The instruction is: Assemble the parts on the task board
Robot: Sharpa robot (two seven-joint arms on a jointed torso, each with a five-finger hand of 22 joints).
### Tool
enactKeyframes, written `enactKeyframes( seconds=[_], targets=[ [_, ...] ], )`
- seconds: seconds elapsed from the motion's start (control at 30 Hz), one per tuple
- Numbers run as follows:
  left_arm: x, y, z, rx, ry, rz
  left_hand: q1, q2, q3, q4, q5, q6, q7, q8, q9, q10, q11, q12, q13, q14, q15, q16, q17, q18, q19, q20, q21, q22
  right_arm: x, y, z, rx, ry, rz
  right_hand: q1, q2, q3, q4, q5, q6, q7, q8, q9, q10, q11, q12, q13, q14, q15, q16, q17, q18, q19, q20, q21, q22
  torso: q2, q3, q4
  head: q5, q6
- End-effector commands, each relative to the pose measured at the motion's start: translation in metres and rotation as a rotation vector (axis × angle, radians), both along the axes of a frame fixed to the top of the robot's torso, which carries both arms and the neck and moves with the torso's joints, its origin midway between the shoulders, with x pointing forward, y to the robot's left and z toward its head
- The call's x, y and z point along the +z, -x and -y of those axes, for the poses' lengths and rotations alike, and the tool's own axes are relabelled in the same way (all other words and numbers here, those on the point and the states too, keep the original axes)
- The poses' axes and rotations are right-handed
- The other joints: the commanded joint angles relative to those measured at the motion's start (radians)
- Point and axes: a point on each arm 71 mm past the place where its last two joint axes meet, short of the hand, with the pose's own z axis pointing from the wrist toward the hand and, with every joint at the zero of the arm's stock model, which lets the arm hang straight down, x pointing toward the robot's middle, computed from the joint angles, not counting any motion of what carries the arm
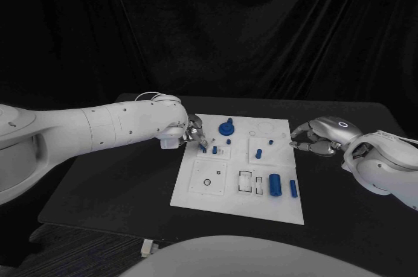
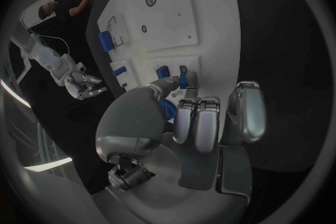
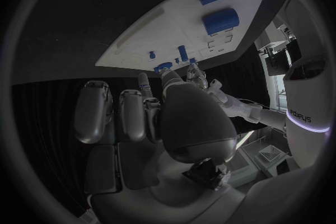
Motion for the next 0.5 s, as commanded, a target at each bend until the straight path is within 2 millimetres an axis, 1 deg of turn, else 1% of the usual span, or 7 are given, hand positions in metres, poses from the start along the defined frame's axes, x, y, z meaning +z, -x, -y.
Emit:
enactKeyframes(
  seconds=[0.03, 0.3, 0.5],
  targets=[
    [-0.0048, 0.0027, 0.0011, -0.006, 0.006, -0.008, 0.008, 0.006, 0.0, -0.004, -0.004, -0.003, -0.007, 0.006, 0.002, 0.09, -0.005, -0.005, 0.251, 0.104, -0.001, -0.004, 0.263, 0.018, -0.007, 0.002, -0.004, 0.179, -0.0001, 0.0004, 0.0002, -0.006, -0.011, 0.01, 0.012, 0.0, 0.007, -0.001, 0.003, 0.006, 0.0, -0.003, -0.001, 0.069, 0.005, -0.003, 0.197, 0.043, 0.005, -0.002, 0.001, 0.005, 0.015, 0.008, -0.002, 0.173, 0.0, 0.0003, -0.0001, 0.0, 0.0],
    [-0.0105, 0.0067, 0.0002, -0.007, 0.007, -0.021, 0.008, 0.006, 0.0, -0.004, -0.004, -0.003, -0.007, 0.006, 0.002, 0.09, -0.005, -0.005, 0.251, 0.104, -0.001, -0.004, 0.263, 0.018, -0.007, 0.002, -0.004, 0.179, -0.0007, 0.0006, 0.0013, -0.009, -0.01, 0.009, 0.012, 0.0, 0.007, -0.001, 0.003, 0.006, 0.0, -0.003, -0.001, 0.069, 0.005, -0.003, 0.197, 0.043, 0.005, -0.002, 0.001, 0.005, 0.015, 0.008, -0.002, 0.173, 0.001, 0.0, -0.0001, -0.001, 0.0],
    [-0.0124, 0.0088, 0.0008, -0.01, 0.01, -0.025, 0.01, 0.005, 0.0, -0.005, -0.004, -0.004, -0.007, 0.007, 0.003, 0.089, -0.005, -0.006, 0.25, 0.104, -0.001, -0.004, 0.263, 0.018, -0.008, 0.002, -0.005, 0.179, -0.0017, 0.0008, 0.0013, -0.011, -0.008, 0.004, 0.014, -0.001, 0.008, -0.003, 0.006, 0.007, 0.0, -0.003, -0.001, 0.068, 0.005, -0.004, 0.194, 0.043, 0.005, -0.003, -0.002, 0.005, 0.015, 0.008, -0.003, 0.172, 0.0, -0.0001, -0.0005, 0.002, 0.0]
  ],
)
